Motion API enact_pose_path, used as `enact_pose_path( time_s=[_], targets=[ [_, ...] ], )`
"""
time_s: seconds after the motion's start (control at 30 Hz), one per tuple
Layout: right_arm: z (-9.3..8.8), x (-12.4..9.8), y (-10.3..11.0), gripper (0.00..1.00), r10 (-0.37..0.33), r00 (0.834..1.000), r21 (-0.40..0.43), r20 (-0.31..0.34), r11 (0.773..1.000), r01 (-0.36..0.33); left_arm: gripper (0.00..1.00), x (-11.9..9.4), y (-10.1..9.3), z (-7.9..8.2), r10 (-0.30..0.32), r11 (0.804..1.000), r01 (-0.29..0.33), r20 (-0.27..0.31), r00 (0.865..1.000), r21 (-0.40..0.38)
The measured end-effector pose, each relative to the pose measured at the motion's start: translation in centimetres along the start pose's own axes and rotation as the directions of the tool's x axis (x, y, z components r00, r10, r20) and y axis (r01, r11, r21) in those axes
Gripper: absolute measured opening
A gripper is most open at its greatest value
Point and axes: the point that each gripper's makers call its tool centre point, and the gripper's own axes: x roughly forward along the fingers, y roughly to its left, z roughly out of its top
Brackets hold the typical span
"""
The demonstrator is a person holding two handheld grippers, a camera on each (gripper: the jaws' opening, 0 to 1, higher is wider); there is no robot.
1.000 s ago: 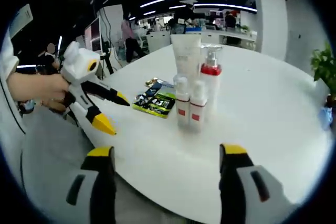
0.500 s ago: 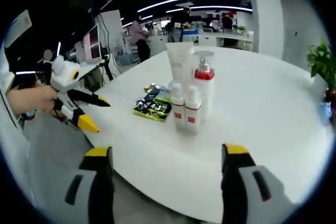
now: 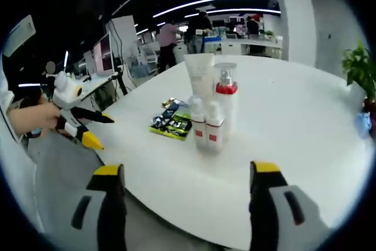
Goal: Arrange the skincare products in the storage area until every visible bottle or jar stands upright without overlapping.
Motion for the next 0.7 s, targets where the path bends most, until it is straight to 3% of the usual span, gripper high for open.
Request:
enact_pose_path(
  time_s=[0.37, 0.7],
  targets=[
    [0.1, -0.4, -0.5, 0.94, -0.007, 1.000, 0.017, 0.022, 1.000, 0.007, 0.96, -0.2, -0.3, 1.1, 0.018, 1.000, -0.018, 0.011, 1.000, -0.020],
    [0.5, -0.7, -0.7, 0.95, 0.002, 0.999, 0.043, 0.033, 0.999, -0.004, 0.97, 2.9, -1.7, 3.5, 0.021, 1.000, -0.021, 0.005, 1.000, 0.001]
  ],
)
